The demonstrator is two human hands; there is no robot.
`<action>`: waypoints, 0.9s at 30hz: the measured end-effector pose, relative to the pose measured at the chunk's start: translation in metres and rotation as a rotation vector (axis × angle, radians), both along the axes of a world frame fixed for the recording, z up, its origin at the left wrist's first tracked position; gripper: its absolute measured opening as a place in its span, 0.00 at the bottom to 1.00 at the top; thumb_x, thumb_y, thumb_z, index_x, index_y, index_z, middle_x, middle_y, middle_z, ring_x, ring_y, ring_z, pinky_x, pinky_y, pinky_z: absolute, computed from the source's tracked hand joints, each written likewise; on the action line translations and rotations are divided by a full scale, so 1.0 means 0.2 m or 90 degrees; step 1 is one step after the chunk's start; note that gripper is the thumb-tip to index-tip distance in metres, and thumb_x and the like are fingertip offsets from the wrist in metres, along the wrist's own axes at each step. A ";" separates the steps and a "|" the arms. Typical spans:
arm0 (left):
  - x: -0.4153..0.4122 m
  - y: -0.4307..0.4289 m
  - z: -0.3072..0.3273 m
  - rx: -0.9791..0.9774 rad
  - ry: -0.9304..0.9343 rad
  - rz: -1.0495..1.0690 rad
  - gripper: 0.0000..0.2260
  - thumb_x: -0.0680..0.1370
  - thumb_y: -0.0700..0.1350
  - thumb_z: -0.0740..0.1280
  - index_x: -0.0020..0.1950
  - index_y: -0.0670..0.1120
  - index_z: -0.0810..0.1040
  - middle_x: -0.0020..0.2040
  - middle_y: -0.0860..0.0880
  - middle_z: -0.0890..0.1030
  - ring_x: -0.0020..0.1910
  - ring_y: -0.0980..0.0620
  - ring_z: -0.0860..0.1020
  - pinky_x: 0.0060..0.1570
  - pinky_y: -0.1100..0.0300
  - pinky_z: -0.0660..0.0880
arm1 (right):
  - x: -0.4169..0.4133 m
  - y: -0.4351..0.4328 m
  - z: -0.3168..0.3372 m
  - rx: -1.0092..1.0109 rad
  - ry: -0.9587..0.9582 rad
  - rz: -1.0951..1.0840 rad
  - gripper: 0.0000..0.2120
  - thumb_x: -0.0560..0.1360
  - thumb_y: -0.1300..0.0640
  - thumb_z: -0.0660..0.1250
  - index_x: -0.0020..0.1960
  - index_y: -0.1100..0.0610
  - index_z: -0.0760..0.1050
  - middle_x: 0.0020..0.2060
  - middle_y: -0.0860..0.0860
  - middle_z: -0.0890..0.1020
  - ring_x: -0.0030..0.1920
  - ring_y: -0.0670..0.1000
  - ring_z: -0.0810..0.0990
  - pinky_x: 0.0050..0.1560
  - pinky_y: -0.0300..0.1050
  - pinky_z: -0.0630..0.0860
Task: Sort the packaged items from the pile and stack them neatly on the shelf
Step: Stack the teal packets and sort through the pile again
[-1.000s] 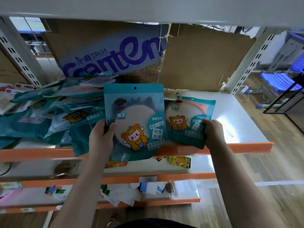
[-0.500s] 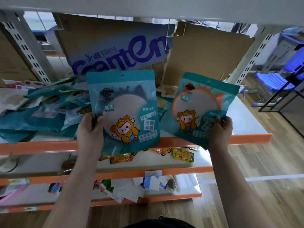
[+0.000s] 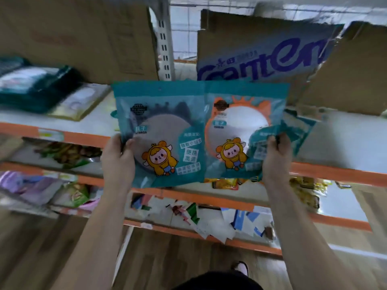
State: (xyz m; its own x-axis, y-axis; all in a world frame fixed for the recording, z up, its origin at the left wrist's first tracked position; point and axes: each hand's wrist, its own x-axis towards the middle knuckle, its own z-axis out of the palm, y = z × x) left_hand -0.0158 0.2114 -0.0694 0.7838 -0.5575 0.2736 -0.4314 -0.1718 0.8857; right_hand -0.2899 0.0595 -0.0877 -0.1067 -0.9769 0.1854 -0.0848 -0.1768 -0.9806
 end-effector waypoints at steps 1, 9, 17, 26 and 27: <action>0.06 0.05 0.01 -0.001 0.003 0.012 0.04 0.82 0.40 0.62 0.52 0.43 0.76 0.45 0.48 0.78 0.47 0.48 0.75 0.44 0.57 0.70 | 0.08 0.03 -0.01 -0.005 0.000 0.010 0.06 0.82 0.60 0.55 0.47 0.56 0.68 0.37 0.50 0.70 0.33 0.41 0.68 0.35 0.38 0.65; 0.60 0.30 -0.06 -0.029 0.066 0.116 0.06 0.83 0.41 0.61 0.55 0.43 0.76 0.45 0.49 0.78 0.44 0.50 0.75 0.43 0.53 0.72 | 0.73 0.03 0.03 -0.030 0.016 0.029 0.07 0.83 0.56 0.56 0.50 0.58 0.70 0.37 0.47 0.71 0.33 0.40 0.69 0.39 0.40 0.67; 1.24 0.30 -0.09 -0.050 0.090 0.194 0.06 0.83 0.41 0.61 0.56 0.44 0.76 0.47 0.48 0.78 0.45 0.51 0.75 0.41 0.62 0.72 | 1.42 -0.06 0.19 -0.140 0.071 0.042 0.05 0.83 0.58 0.56 0.53 0.57 0.69 0.37 0.45 0.72 0.32 0.34 0.71 0.34 0.30 0.66; 1.96 0.13 0.05 -0.075 0.060 0.202 0.03 0.82 0.41 0.62 0.52 0.45 0.76 0.43 0.49 0.78 0.41 0.52 0.74 0.38 0.61 0.71 | 2.21 -0.24 0.19 -0.026 0.017 0.135 0.06 0.84 0.57 0.55 0.51 0.57 0.69 0.37 0.46 0.72 0.29 0.33 0.71 0.32 0.30 0.65; 2.04 0.12 0.05 -0.069 0.056 0.199 0.04 0.82 0.41 0.62 0.52 0.45 0.76 0.44 0.48 0.78 0.41 0.51 0.75 0.38 0.59 0.70 | 2.28 -0.24 0.19 -0.016 0.017 0.146 0.06 0.84 0.57 0.55 0.51 0.57 0.69 0.37 0.46 0.72 0.29 0.34 0.71 0.33 0.31 0.67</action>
